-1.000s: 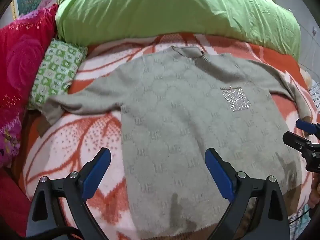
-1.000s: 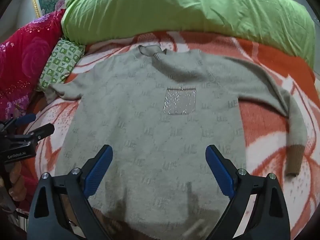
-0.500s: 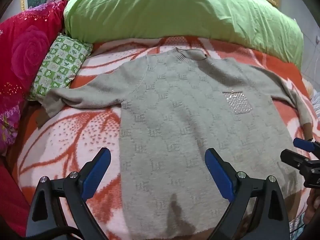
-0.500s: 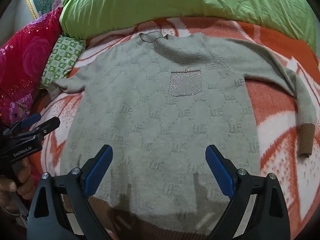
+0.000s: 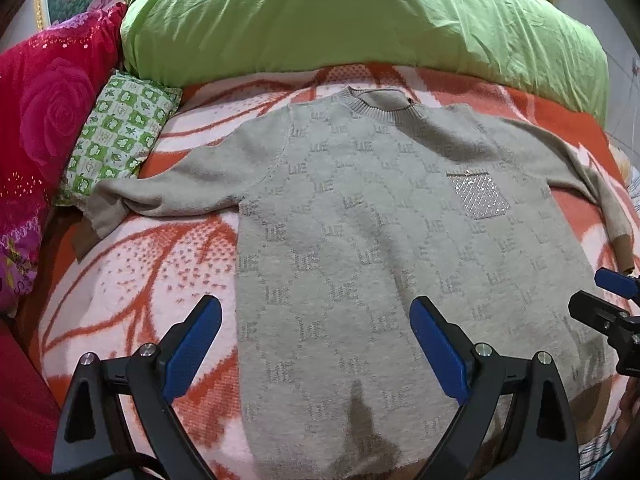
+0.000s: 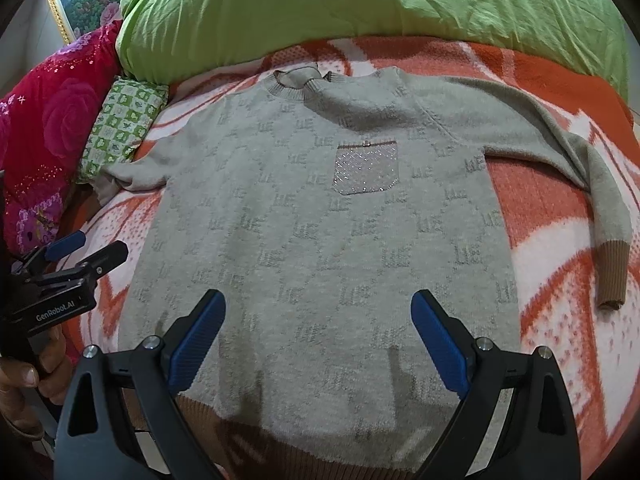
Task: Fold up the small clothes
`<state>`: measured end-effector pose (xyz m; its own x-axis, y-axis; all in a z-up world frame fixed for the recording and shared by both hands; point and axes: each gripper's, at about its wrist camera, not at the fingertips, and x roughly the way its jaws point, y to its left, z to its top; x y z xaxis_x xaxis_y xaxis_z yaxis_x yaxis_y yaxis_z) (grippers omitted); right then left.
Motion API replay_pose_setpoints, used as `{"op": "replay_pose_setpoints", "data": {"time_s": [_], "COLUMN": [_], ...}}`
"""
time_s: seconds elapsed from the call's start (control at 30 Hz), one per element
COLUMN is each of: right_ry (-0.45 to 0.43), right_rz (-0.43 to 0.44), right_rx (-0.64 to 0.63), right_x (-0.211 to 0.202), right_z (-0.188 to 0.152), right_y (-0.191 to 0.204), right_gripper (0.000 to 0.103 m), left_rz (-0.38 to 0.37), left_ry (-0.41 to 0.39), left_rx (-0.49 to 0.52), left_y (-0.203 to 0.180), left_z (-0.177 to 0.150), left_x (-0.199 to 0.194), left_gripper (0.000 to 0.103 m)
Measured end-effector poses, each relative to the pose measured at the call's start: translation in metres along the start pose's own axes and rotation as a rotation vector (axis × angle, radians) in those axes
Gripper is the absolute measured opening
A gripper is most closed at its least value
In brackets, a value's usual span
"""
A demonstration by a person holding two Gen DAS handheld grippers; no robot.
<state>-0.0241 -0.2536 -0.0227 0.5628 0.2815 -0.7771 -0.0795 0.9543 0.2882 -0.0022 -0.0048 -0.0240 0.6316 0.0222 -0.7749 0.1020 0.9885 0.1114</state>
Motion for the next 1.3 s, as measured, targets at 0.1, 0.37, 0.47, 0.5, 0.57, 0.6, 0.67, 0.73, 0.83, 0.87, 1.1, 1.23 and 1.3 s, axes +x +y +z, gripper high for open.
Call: {"op": "replay_pose_setpoints", "data": {"time_s": [0.1,0.37,0.47,0.5,0.57,0.6,0.67,0.73,0.83,0.87,1.1,1.23,1.3], "right_ry": [0.004,-0.001,-0.003,-0.002,-0.002,-0.001,-0.002,-0.001,0.000,-0.001,-0.001,0.000,0.000], "right_rz": [-0.001,-0.009,-0.011,-0.011,-0.012,-0.011,-0.013,-0.014,-0.016,-0.016,-0.014,-0.015,-0.015], "right_rx": [0.013,0.020,0.018,0.019,0.021,0.023,0.027,0.029,0.032,0.033,0.035,0.036,0.035], "right_x": [0.002,0.003,0.003,0.003,0.003,0.003,0.003,0.004,0.004,0.004,0.005,0.005,0.005], "right_z": [0.001,0.002,0.003,0.003,0.005,0.006,0.007,0.008,0.009,0.009,0.010,0.011,0.011], "right_y": [-0.003,-0.006,-0.006,-0.006,-0.007,-0.008,-0.009,-0.009,-0.011,-0.011,-0.012,-0.013,-0.013], "right_gripper": [0.094,0.094,0.094,0.094,0.094,0.094,0.094,0.094,0.094,0.094,0.094,0.094,0.094], "left_rz": [0.003,0.010,0.010,0.009,0.009,0.009,0.008,0.008,0.004,0.004,-0.001,-0.002,-0.003], "left_ry": [0.004,0.009,0.010,0.011,0.015,0.017,0.018,0.017,0.017,0.016,0.023,0.022,0.020], "left_rx": [0.001,0.015,0.016,0.016,0.016,0.016,0.017,0.019,0.016,0.016,0.020,0.026,0.028], "left_y": [0.000,-0.001,-0.001,-0.001,-0.001,-0.001,-0.001,-0.002,-0.002,-0.001,-0.002,-0.004,-0.005], "left_z": [-0.001,-0.002,-0.001,-0.001,0.000,0.000,0.000,0.001,0.001,0.001,0.002,0.003,0.003], "left_x": [0.003,0.008,0.010,0.011,0.013,0.014,0.015,0.016,0.017,0.017,0.020,0.021,0.021], "left_gripper": [0.096,0.096,0.096,0.096,0.096,0.096,0.096,0.096,0.096,0.096,0.096,0.096,0.096]}}
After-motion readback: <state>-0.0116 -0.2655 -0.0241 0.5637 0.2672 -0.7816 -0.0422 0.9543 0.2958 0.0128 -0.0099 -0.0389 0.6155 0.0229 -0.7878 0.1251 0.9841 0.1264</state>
